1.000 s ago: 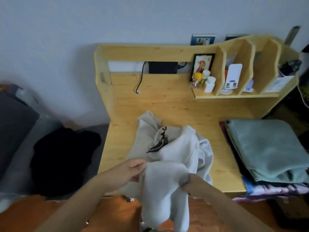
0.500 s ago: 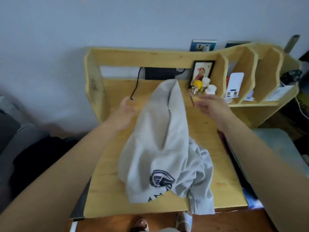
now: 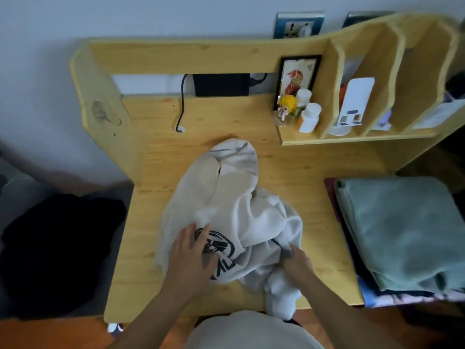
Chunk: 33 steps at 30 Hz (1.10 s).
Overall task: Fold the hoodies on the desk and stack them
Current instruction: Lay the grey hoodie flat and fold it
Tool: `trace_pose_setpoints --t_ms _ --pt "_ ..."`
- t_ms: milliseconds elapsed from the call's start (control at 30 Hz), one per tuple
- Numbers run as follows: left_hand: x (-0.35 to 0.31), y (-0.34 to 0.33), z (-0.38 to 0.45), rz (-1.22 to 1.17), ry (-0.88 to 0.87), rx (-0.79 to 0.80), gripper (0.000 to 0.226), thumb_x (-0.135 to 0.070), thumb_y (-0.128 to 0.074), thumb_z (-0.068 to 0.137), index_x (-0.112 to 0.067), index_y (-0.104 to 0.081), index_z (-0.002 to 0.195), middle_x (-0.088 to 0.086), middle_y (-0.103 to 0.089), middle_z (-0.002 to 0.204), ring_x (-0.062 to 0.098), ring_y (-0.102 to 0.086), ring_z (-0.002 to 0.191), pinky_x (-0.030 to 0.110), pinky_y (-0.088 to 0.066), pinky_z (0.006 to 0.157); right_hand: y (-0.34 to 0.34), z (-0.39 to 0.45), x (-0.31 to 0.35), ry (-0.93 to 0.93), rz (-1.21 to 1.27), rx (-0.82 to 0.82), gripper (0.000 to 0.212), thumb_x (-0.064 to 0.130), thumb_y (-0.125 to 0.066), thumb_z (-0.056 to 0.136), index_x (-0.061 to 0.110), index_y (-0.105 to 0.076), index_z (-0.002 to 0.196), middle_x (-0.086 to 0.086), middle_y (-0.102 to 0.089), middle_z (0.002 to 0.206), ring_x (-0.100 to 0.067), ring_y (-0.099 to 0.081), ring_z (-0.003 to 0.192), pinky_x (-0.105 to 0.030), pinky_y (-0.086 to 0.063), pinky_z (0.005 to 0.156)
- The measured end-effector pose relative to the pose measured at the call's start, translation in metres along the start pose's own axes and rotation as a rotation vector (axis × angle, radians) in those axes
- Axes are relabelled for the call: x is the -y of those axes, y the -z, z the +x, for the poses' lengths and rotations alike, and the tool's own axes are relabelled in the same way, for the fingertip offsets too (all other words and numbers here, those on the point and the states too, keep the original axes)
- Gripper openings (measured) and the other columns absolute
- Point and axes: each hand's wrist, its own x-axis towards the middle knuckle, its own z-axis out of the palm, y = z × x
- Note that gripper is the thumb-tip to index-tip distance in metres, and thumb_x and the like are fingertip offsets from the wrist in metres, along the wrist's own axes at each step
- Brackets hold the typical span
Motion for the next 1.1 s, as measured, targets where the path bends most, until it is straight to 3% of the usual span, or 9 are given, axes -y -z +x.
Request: trace_pose_setpoints --t_ms 100,200,367,533,633,700,867,1000,1100 --pt "-0.017 -0.01 0.02 0.191 -0.111 0.033 0.081 -0.068 -0.049 0.087 -0.04 -0.025 0.159 0.007 -0.015 0.168 0.037 -0.017 0.153 0.054 -0.027 0.12 0.071 -0.009 0.016 0.017 -0.071 -0.281 0.024 0.012 -0.051 0.088 0.023 -0.069 0.1 -0.013 -0.067 0.094 -0.03 -0.055 0.078 -0.034 -0.046 0.069" --pt "-0.027 -0.018 0.044 0.28 -0.111 0.061 0.078 -0.044 -0.071 0.085 -0.029 -0.04 0.154 0.015 -0.04 0.155 0.044 -0.044 0.136 0.055 -0.048 0.1 0.177 -0.025 0.033 0.023 -0.214 -0.652 0.03 0.014 -0.05 0.084 0.019 -0.072 0.102 -0.022 -0.069 0.1 -0.041 -0.062 0.09 -0.04 -0.049 0.076" --pt "-0.067 0.002 0.085 0.145 -0.23 -0.05 0.023 0.001 -0.064 0.083 -0.017 -0.062 0.098 0.004 -0.056 0.098 0.031 -0.057 0.085 0.041 -0.051 0.067 0.299 -0.001 0.038 0.177 -0.319 -1.212 0.026 0.001 -0.06 0.081 -0.015 -0.065 0.101 -0.04 -0.058 0.103 -0.055 -0.052 0.104 -0.058 -0.04 0.092" --pt "-0.127 0.024 0.102 -0.375 -0.188 -0.153 0.034 -0.017 -0.048 0.107 -0.023 -0.056 0.139 -0.01 -0.047 0.131 0.007 -0.052 0.114 0.027 -0.044 0.099 0.28 0.076 0.018 -0.319 -0.618 -0.687 0.046 0.02 -0.039 0.099 0.01 -0.051 0.141 -0.017 -0.032 0.151 -0.039 -0.024 0.14 -0.047 -0.013 0.121" --pt "-0.1 0.013 0.102 -0.368 -0.022 -0.145 0.04 -0.019 -0.049 0.106 -0.015 -0.05 0.146 0.0 -0.044 0.147 0.015 -0.042 0.135 0.029 -0.03 0.114 0.187 0.081 0.006 0.127 -0.595 -0.573 0.044 0.015 -0.053 0.09 0.012 -0.058 0.133 -0.02 -0.038 0.148 -0.043 -0.032 0.136 -0.05 -0.025 0.113" --pt "-0.05 0.0 0.089 -0.307 0.167 -0.148 0.042 -0.014 -0.049 0.105 -0.01 -0.049 0.147 0.012 -0.046 0.15 0.03 -0.042 0.138 0.041 -0.034 0.116 0.119 0.065 0.0 0.413 -0.431 -0.472 0.037 0.005 -0.06 0.079 0.004 -0.068 0.114 -0.022 -0.056 0.123 -0.046 -0.05 0.115 -0.05 -0.04 0.099" --pt "0.042 -0.002 0.038 -0.511 0.683 0.022 0.061 -0.025 -0.049 0.106 -0.013 -0.025 0.161 0.017 -0.041 0.157 0.039 -0.047 0.136 0.043 -0.044 0.103 0.035 0.037 -0.005 0.078 0.114 -0.043 0.036 0.028 -0.054 0.098 0.017 -0.05 0.132 -0.008 -0.048 0.122 -0.031 -0.051 0.115 -0.041 -0.045 0.095" --pt "0.039 0.001 0.038 -0.715 0.616 0.09 0.062 -0.041 -0.058 0.102 -0.018 -0.036 0.156 0.008 -0.054 0.146 0.03 -0.057 0.124 0.04 -0.047 0.094 0.034 0.041 0.003 0.003 0.299 -0.109 0.057 0.052 -0.058 0.086 0.021 -0.05 0.133 -0.003 -0.059 0.126 -0.025 -0.059 0.108 -0.047 -0.056 0.088" --pt "0.024 0.006 0.047 -0.761 0.502 0.167 0.028 -0.049 -0.062 0.098 -0.029 -0.066 0.117 -0.001 -0.071 0.116 0.021 -0.068 0.101 0.049 -0.057 0.088 0.039 0.041 0.029 0.024 0.384 -0.23 0.078 0.053 -0.062 0.086 0.022 -0.027 0.148 0.001 -0.057 0.123 -0.022 -0.058 0.109 -0.046 -0.052 0.093"
